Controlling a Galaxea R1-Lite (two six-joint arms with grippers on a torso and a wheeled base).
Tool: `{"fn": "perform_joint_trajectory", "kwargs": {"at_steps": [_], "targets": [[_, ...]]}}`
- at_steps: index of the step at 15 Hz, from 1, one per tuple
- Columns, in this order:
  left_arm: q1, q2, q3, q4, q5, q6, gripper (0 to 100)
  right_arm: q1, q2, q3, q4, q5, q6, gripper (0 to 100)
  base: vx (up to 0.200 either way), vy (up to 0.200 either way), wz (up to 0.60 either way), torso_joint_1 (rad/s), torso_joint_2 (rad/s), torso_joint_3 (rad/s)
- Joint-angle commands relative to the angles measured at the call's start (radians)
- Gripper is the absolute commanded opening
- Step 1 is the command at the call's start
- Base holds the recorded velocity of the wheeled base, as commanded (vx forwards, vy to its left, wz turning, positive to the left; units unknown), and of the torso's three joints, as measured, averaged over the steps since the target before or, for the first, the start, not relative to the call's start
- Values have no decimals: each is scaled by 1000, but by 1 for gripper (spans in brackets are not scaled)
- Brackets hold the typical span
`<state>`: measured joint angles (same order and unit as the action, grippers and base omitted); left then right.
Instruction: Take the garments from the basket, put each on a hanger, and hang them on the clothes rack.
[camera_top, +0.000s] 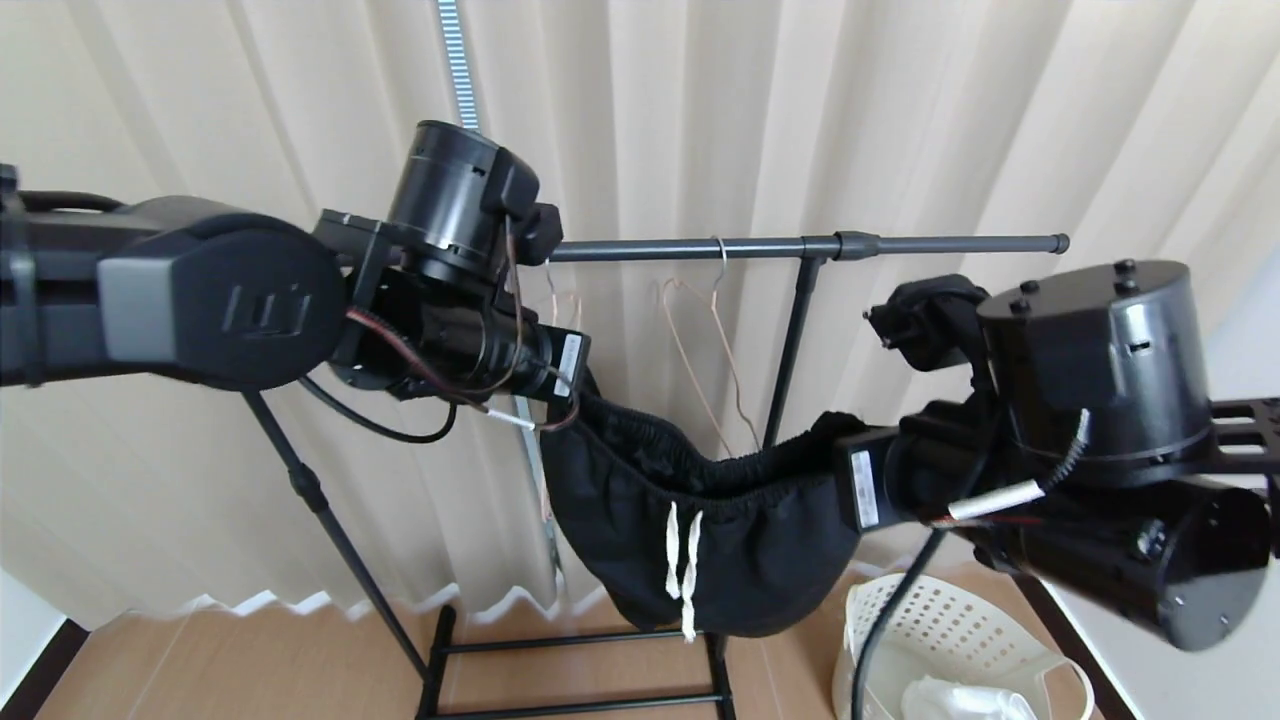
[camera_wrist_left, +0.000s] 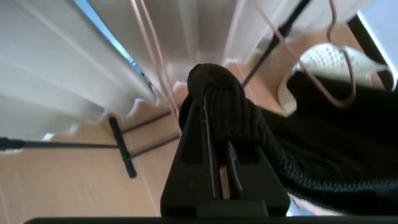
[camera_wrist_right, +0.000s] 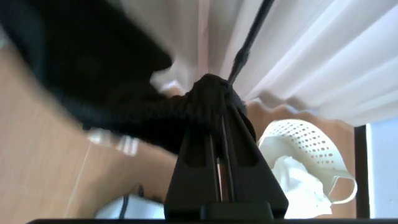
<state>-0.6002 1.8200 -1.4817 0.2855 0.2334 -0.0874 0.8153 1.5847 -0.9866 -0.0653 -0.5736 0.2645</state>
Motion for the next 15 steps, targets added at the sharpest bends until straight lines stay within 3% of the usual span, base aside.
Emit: {"fn": "perform_joint_trajectory", "kwargs": {"at_steps": [1, 4, 8, 12, 15], "targets": [[-30, -169, 159, 1, -42, 6, 0, -58, 106, -99, -33, -12, -4, 0, 0, 0, 0, 0, 0, 0], [-85, -283, 347, -5, -49, -5, 0, -61, 210, -268, -57, -14, 7, 0, 0, 0, 0, 0, 0, 0], [-161, -343, 541, -28, -152, -127, 0, -39, 336, -420, -82, -63, -4, 0, 0, 0, 0, 0, 0, 0], [-239, -315, 549, -72, -250, -324, 0, -10, 406, -497, -90, -58, 10, 0, 0, 0, 0, 0, 0, 0], [-305, -289, 535, -97, -261, -403, 0, -8, 426, -537, -85, -58, 18, 0, 0, 0, 0, 0, 0, 0]]}}
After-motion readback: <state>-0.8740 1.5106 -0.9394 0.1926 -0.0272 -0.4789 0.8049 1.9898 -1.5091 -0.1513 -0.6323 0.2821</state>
